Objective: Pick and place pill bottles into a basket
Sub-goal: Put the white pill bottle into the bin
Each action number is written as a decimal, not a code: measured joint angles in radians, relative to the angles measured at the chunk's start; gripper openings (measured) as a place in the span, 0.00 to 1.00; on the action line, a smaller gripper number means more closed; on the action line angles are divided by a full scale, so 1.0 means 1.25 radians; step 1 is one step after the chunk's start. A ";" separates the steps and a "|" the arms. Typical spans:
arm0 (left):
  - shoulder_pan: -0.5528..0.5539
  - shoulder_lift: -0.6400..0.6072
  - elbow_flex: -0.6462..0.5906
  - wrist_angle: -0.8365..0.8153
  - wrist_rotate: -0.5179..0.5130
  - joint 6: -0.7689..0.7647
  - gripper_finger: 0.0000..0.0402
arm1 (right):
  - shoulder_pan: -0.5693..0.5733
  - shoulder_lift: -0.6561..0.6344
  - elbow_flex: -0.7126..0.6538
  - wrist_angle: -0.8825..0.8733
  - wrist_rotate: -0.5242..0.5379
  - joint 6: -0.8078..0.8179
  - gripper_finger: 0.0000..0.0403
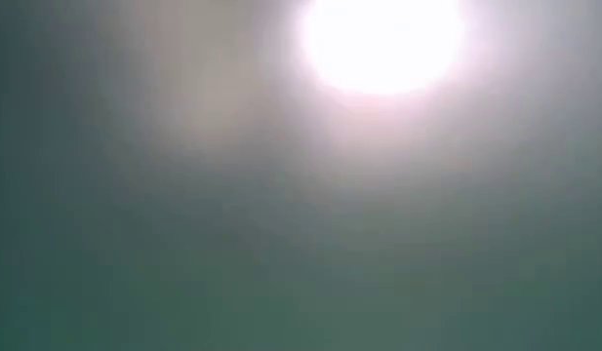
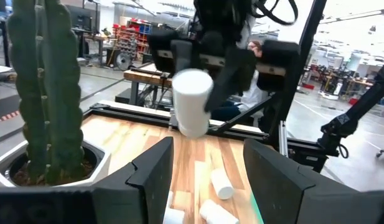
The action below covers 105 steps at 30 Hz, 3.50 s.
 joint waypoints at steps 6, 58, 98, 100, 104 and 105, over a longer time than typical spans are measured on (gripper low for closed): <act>0.000 0.000 0.000 0.000 0.005 0.000 0.57 | -0.015 0.000 0.000 0.103 -0.064 0.150 0.36; 0.000 0.000 0.000 0.340 0.060 0.126 0.57 | 0.117 0.418 0.000 1.625 -0.144 0.987 0.37; 0.000 0.132 0.000 0.326 0.130 0.011 0.57 | 0.052 0.500 0.027 1.650 -0.103 1.123 0.34; 0.000 0.130 0.000 0.290 0.106 0.033 0.57 | 0.053 0.514 0.027 1.650 -0.106 1.137 0.34; -0.001 0.129 0.001 0.240 0.042 0.118 0.57 | 0.048 0.527 0.027 1.661 -0.119 1.165 0.34; 0.000 0.129 0.001 0.228 0.014 0.145 0.57 | 0.044 0.528 0.027 1.661 -0.133 1.171 0.34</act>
